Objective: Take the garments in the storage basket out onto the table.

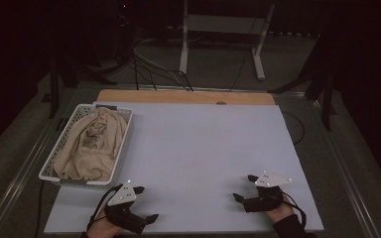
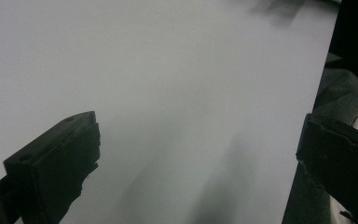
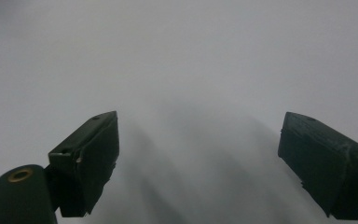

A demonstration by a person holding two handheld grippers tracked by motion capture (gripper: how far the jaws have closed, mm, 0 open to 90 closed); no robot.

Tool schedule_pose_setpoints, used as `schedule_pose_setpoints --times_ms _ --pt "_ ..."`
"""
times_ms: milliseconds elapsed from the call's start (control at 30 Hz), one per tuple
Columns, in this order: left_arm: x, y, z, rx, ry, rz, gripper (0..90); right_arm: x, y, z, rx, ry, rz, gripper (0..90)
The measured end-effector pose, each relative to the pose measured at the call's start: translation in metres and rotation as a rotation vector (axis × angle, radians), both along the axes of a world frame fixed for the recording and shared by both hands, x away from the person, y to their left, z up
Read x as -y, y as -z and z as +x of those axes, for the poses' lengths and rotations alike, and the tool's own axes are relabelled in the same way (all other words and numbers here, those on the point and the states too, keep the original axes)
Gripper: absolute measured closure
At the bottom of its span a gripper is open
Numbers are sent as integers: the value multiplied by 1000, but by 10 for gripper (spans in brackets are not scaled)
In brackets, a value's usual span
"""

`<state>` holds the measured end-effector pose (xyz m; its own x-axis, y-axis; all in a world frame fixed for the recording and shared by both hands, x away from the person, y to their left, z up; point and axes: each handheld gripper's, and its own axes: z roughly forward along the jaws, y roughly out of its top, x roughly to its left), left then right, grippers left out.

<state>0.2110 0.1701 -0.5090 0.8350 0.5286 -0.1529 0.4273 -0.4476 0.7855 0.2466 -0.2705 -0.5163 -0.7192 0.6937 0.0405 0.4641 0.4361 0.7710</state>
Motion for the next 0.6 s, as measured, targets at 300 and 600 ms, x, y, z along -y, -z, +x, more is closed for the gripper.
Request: schedule_pose_setpoints --times_ms 300,600 --pt "3 1 3 -26 30 18 2 -4 0 1 6 -25 28 123" --pt "10 -1 3 -69 106 47 2 -10 -10 -2 -33 -85 18 114"
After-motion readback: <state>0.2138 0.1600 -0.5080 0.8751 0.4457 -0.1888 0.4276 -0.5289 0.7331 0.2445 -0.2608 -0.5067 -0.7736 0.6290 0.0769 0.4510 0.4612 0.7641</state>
